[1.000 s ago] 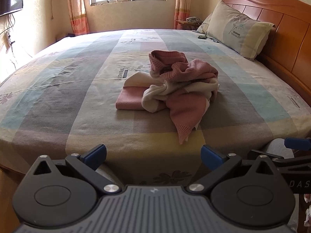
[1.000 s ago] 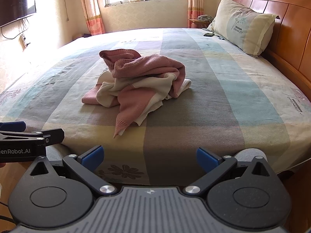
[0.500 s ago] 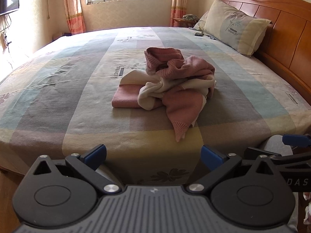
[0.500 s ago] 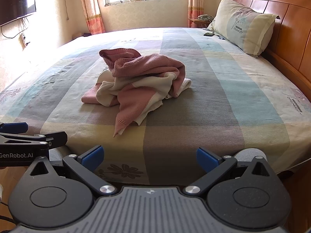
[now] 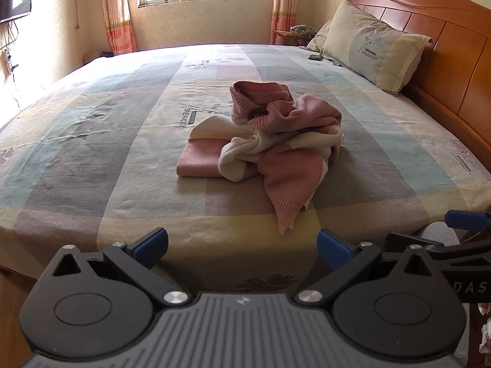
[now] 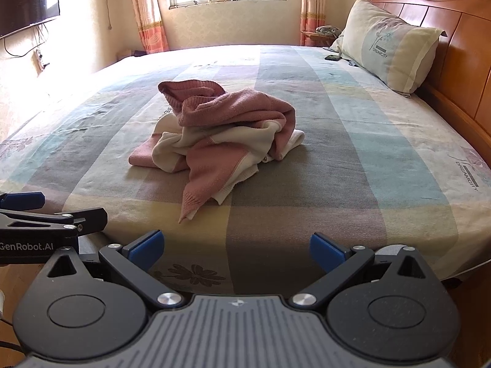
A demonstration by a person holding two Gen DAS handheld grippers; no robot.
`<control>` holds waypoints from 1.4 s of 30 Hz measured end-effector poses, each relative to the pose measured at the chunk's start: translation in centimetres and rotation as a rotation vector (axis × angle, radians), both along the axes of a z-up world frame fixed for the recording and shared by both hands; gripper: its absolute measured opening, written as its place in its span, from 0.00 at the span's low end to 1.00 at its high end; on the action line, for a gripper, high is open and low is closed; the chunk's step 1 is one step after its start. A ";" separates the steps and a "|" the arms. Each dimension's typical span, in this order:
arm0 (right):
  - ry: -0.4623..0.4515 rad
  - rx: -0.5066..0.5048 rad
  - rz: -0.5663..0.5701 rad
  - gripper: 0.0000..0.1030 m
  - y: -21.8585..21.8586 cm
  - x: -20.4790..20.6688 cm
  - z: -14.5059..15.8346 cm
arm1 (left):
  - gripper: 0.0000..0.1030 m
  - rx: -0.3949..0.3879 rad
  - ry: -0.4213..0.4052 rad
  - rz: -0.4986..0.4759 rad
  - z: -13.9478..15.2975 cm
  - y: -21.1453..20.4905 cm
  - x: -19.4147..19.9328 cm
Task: Fold clothes
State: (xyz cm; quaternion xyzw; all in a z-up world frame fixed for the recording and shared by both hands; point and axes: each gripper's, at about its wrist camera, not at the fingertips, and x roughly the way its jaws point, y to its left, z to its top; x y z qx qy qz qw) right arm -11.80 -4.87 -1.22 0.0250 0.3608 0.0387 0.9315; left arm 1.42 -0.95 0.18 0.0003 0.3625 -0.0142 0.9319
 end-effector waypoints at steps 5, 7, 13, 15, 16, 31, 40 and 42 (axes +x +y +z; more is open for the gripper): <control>-0.003 -0.003 -0.002 1.00 -0.1 1.1 0.2 | 0.99 -0.002 -0.001 -0.005 0.2 0.0 1.3; 0.002 -0.002 -0.004 1.00 -0.2 1.8 0.1 | 0.99 -0.007 0.000 -0.006 0.1 0.0 1.7; 0.031 0.013 -0.005 1.00 -0.4 4.0 -0.5 | 0.99 -0.024 0.010 -0.006 -0.2 0.5 3.6; 0.040 0.018 -0.005 1.00 -0.5 4.7 -0.8 | 0.99 -0.031 0.018 -0.004 -0.4 0.6 4.3; 0.045 0.020 -0.005 1.00 -0.5 5.1 -0.9 | 0.99 -0.036 0.026 -0.003 -0.6 0.7 4.8; 0.150 0.072 -0.061 1.00 -3.1 12.7 -3.4 | 0.99 -0.048 0.113 -0.012 -2.9 0.4 15.7; 0.201 0.114 -0.121 1.00 -5.4 16.6 -5.7 | 0.99 -0.029 0.131 -0.026 -6.8 0.2 22.7; 0.199 0.120 -0.124 1.00 -5.5 17.1 -6.1 | 1.00 -0.030 0.129 -0.039 -7.8 0.3 23.6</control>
